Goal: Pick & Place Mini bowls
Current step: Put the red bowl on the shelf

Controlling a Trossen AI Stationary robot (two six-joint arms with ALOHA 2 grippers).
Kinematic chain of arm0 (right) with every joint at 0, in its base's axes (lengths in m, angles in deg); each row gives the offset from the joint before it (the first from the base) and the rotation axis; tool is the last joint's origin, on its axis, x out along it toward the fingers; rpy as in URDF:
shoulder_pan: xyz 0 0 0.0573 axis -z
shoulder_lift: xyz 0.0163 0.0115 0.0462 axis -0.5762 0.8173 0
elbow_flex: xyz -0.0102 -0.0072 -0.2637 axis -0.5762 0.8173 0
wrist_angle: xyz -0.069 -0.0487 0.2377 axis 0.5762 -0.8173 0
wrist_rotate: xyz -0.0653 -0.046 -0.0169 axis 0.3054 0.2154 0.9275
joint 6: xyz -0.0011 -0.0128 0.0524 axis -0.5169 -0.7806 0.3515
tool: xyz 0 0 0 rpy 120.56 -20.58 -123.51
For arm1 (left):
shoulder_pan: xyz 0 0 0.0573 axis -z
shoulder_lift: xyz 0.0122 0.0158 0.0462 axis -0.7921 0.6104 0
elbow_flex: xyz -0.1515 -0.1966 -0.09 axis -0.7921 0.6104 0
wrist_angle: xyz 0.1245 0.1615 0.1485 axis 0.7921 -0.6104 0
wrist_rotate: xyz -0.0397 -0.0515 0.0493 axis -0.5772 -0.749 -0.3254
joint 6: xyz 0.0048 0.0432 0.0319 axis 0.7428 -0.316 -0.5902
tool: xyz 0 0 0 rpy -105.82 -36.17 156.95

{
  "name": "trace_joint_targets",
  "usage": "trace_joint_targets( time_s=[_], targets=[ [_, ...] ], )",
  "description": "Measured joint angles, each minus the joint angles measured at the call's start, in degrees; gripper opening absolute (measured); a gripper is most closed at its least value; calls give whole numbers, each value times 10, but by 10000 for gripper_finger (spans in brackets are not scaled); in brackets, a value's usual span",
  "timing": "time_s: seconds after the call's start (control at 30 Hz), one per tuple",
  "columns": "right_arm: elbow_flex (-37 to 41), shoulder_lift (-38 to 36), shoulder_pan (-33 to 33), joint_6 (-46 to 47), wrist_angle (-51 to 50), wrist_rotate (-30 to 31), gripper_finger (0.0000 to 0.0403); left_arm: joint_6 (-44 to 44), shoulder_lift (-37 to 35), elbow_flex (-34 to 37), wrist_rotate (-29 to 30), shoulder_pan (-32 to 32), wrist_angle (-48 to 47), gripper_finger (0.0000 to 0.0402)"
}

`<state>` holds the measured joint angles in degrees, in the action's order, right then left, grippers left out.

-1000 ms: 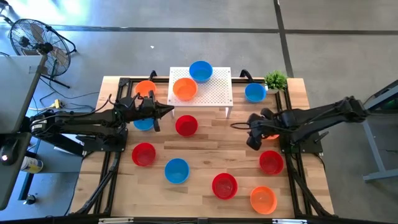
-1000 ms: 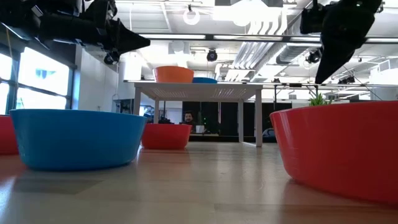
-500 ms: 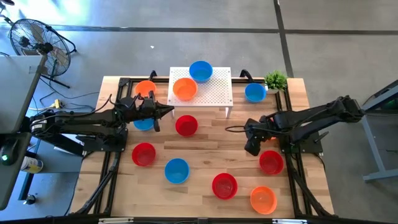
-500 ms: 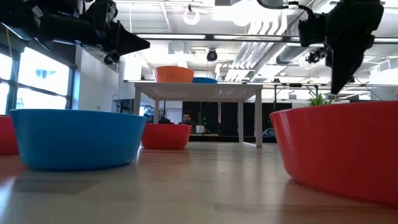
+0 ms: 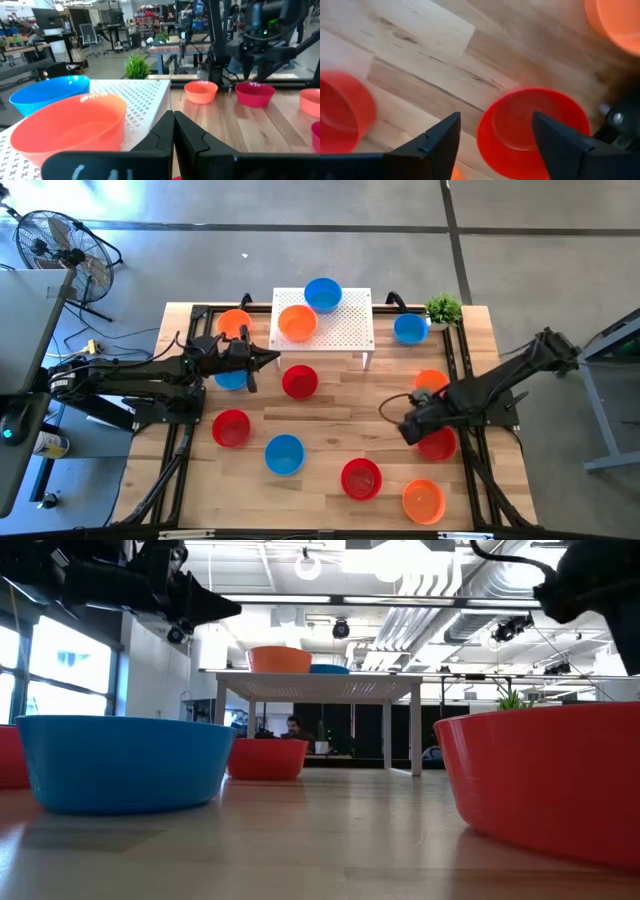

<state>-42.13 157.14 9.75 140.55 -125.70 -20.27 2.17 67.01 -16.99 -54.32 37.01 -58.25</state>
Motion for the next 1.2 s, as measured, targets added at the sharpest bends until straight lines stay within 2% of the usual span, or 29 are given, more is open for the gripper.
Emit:
trace_joint_targets(
  time_s=[0.23,0.4,0.67,0.93,1.2],
  targets=[
    [0,68,-12,33,33,-31,177,0,0,0,0,0,-16,1],
    [0,117,-12,82,51,-41,154,0,0,0,-2,0,-16,1],
    [0,171,-12,111,64,-55,110,2,0,0,-2,0,-37,1],
    [0,186,5,19,140,-36,10,1,0,-1,-2,0,-39,1],
    [0,178,51,-140,227,-36,21,1,0,-1,-1,0,-43,1]
  ],
)
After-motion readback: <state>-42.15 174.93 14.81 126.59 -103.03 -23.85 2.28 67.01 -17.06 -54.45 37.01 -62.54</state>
